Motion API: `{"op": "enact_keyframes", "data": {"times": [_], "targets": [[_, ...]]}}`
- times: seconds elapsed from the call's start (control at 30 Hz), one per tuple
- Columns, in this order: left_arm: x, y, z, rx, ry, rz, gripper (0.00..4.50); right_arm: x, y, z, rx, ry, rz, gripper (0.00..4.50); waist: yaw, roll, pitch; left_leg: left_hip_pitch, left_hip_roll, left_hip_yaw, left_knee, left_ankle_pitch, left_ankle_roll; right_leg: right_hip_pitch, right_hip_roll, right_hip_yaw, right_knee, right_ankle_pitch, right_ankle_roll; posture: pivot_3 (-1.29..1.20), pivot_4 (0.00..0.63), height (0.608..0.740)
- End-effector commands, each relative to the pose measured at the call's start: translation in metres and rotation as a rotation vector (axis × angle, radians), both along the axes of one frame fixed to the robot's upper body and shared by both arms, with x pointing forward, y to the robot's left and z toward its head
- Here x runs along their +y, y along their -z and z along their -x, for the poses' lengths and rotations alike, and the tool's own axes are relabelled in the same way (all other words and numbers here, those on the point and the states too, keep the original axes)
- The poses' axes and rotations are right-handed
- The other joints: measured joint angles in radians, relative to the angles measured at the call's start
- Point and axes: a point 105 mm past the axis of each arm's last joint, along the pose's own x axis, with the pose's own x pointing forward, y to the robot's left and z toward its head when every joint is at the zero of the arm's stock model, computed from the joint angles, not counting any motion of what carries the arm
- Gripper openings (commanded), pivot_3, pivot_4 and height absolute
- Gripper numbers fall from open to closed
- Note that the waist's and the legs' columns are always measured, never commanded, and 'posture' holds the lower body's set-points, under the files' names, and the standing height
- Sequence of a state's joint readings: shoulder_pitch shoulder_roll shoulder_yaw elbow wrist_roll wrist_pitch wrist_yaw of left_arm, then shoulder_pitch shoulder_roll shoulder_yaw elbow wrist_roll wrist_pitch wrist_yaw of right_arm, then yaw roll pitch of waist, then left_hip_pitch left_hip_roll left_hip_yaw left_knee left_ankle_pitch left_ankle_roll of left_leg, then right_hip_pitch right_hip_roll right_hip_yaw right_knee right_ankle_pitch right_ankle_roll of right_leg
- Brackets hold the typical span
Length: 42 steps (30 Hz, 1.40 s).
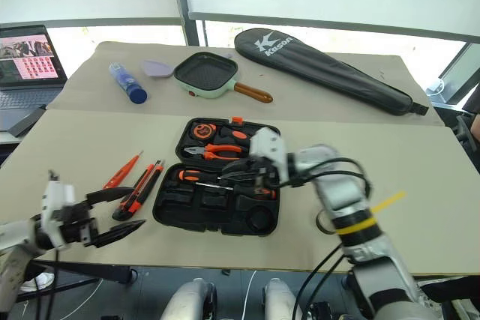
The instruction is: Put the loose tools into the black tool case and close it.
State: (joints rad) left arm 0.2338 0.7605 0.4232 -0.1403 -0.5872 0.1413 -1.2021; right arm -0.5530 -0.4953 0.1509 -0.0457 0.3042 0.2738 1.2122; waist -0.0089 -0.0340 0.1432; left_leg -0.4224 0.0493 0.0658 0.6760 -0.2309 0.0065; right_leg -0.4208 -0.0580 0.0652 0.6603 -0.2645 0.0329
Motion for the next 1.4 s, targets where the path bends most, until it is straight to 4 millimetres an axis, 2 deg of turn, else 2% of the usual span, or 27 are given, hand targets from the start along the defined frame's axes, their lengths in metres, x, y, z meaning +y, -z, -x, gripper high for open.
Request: {"op": "enact_keyframes", "data": {"times": [0.03,0.13,0.23,0.4,0.53,0.63,0.73,0.87,0.93,1.07,1.2,1.27,1.3,1.4], "targets": [[0.023,-0.011,0.007,-0.046,-0.125,0.005,4.5,-0.016,-0.019,0.02,-0.086,-0.029,-0.12,2.52,-0.004,0.0,0.0,0.001,0.0,0.0,0.0,0.0,0.0,0.001,0.0,0.0,0.0,0.0,0.0,0.0,0.15,0.74],[0.055,-0.01,0.02,-0.048,-0.321,0.005,4.5,-0.04,-0.017,0.037,-0.119,-0.014,-0.209,3.5,-0.005,-0.001,0.0,0.001,0.0,0.001,0.0,0.0,0.0,0.0,0.001,0.0,0.001,0.0,0.0,0.0,0.15,0.74],[0.078,-0.003,0.037,-0.014,-0.476,0.022,4.5,-0.059,-0.02,0.049,-0.167,0.041,-0.352,4.47,-0.011,-0.001,0.0,0.002,0.0,0.0,-0.001,0.0,0.0,0.001,0.001,0.001,-0.001,0.0,0.0,0.0,0.15,0.74],[0.102,0.012,0.06,0.076,-0.64,0.03,4.5,-0.08,0.003,0.068,-0.077,0.085,-0.343,4.47,-0.008,-0.003,0.001,0.006,0.001,0.0,-0.001,0.0,0.0,0.004,0.002,0.002,0.0,0.0,0.0,0.0,0.15,0.74],[0.106,0.019,0.061,0.155,-0.702,0.038,4.5,-0.088,0.005,0.079,-0.094,0.135,-0.366,4.47,-0.002,-0.004,0.001,0.01,0.001,0.001,-0.001,0.0,0.0,0.009,0.0,0.001,-0.001,-0.001,-0.001,0.0,0.15,0.74],[0.101,0.009,0.04,0.14,-0.708,0.07,4.5,-0.09,-0.005,0.08,-0.144,0.175,-0.384,4.47,-0.003,-0.004,0.002,0.015,0.002,0.001,-0.002,0.0,-0.001,0.014,0.001,0.0,-0.003,-0.002,-0.002,0.0,0.15,0.74],[0.093,0.007,0.008,0.232,-0.748,0.05,4.5,-0.086,-0.025,0.078,-0.207,0.189,-0.415,4.47,0.004,-0.005,0.002,0.017,0.002,-0.001,-0.002,0.0,-0.001,0.015,0.0,0.0,-0.003,-0.003,-0.002,0.0,0.15,0.74],[0.074,-0.008,-0.032,0.259,-0.708,0.054,4.5,-0.075,-0.052,0.078,-0.239,0.167,-0.461,4.47,-0.002,-0.005,0.002,0.018,0.001,-0.002,-0.002,0.0,-0.002,0.017,0.0,0.0,-0.003,-0.002,-0.001,0.0,0.15,0.74],[0.066,-0.003,-0.054,0.297,-0.7,0.013,4.5,-0.062,-0.06,0.08,-0.218,0.112,-0.454,4.47,-0.003,-0.005,0.003,0.017,0.001,-0.002,-0.002,0.0,-0.002,0.017,0.0,0.0,-0.003,-0.001,-0.001,0.0,0.15,0.74],[0.061,0.012,-0.079,0.365,-0.697,-0.083,4.5,-0.048,-0.067,0.077,-0.177,0.045,-0.389,4.47,-0.012,-0.006,0.003,0.018,-0.001,-0.002,-0.005,0.0,-0.002,0.016,0.001,0.001,-0.004,-0.001,-0.001,0.0,0.15,0.74],[0.059,0.025,-0.091,0.399,-0.674,-0.142,4.5,-0.049,-0.07,0.073,-0.132,0.019,-0.282,4.47,-0.007,-0.006,0.003,0.017,-0.002,-0.002,-0.007,0.0,-0.002,0.015,0.002,0.002,-0.004,-0.001,-0.001,0.0,0.15,0.74],[0.06,0.031,-0.091,0.425,-0.671,-0.165,3.99,-0.05,-0.073,0.073,-0.118,0.01,-0.257,4.5,-0.005,-0.006,0.003,0.017,-0.002,-0.002,-0.008,0.0,-0.002,0.015,0.002,0.002,-0.004,-0.001,-0.001,0.0,0.15,0.74],[0.059,0.032,-0.092,0.429,-0.662,-0.162,3.87,-0.051,-0.075,0.072,-0.116,0.008,-0.246,4.5,-0.004,-0.006,0.003,0.017,-0.002,-0.002,-0.009,0.0,-0.002,0.015,0.002,0.002,-0.004,-0.001,-0.002,0.0,0.15,0.74],[0.054,0.037,-0.092,0.44,-0.621,-0.144,2.73,-0.053,-0.078,0.07,-0.114,0.011,-0.238,4.5,-0.004,-0.006,0.003,0.017,-0.002,-0.002,-0.009,0.0,-0.002,0.015,0.001,0.002,-0.004,-0.001,-0.002,0.0,0.15,0.74]]}}
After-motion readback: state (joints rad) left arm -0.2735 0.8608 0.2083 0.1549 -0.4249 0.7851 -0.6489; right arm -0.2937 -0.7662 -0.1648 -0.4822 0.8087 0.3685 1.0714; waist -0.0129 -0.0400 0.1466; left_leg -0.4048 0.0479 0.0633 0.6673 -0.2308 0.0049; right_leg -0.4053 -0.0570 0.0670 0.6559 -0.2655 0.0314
